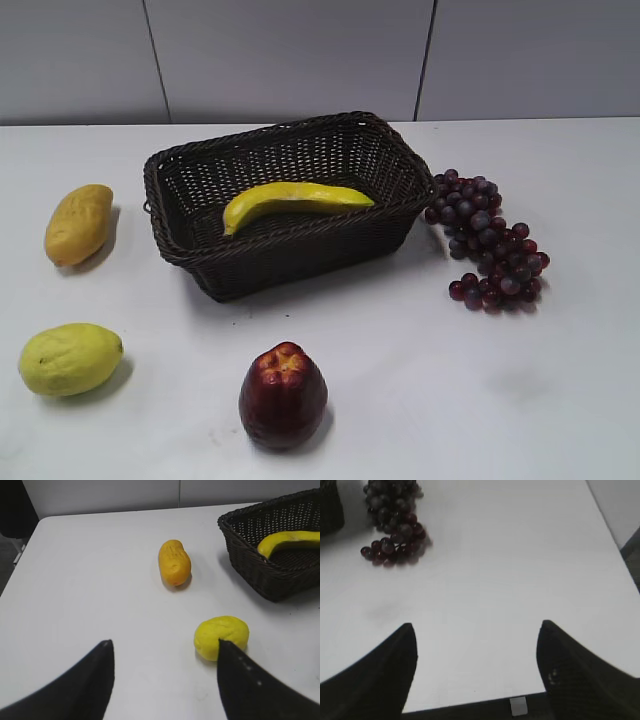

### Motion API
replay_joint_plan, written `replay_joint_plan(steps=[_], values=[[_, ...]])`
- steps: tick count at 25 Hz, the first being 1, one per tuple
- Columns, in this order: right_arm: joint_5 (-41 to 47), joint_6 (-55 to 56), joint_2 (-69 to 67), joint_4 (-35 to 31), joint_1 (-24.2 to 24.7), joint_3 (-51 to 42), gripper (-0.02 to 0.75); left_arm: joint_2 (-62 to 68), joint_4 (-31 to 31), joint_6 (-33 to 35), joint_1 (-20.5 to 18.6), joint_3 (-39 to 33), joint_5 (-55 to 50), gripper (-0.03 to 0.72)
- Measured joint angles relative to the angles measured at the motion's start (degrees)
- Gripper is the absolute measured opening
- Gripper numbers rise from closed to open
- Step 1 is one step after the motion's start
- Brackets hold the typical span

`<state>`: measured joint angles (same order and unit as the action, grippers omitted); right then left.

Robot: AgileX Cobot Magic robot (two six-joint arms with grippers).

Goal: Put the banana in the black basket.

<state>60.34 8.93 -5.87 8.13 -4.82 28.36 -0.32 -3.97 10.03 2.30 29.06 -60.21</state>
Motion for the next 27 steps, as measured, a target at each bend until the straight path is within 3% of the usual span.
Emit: replay_joint_plan(steps=[6,27], values=[[0.0,0.0,6.1,0.2,1.5,0.0,0.593,0.0,0.0,0.0,0.0,0.0,0.0,0.482],[0.0,0.0,6.2,0.3,1.5,0.0,0.593,0.0,0.0,0.0,0.0,0.0,0.0,0.482]])
